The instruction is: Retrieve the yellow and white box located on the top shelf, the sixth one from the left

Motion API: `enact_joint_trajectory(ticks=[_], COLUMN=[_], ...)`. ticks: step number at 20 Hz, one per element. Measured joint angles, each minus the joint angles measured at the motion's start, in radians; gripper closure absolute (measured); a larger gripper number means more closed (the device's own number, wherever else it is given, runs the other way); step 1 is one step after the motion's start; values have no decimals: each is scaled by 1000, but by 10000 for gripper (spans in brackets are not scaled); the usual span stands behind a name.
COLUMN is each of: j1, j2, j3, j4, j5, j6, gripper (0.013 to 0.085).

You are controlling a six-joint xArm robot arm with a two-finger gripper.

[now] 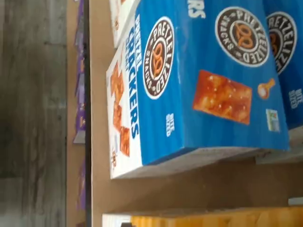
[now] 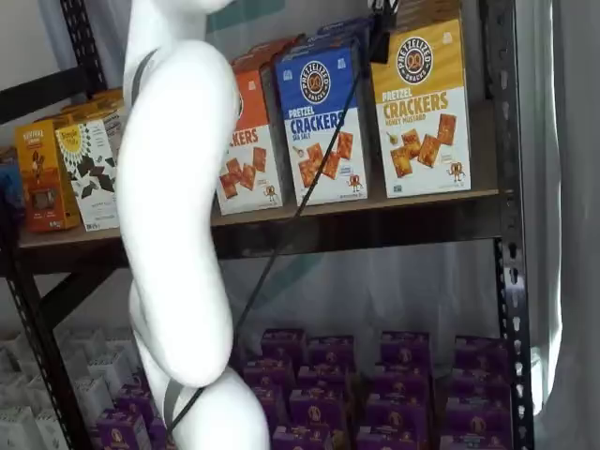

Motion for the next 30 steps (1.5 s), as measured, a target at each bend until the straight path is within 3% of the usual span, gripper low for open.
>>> enact_joint_trajectory(ticks=[19, 30], j1=[103, 108], j2=[98, 82], j3=[-174, -152], j4=[-217, -228], j5=[113, 121], j6=[20, 20], gripper=[130, 130])
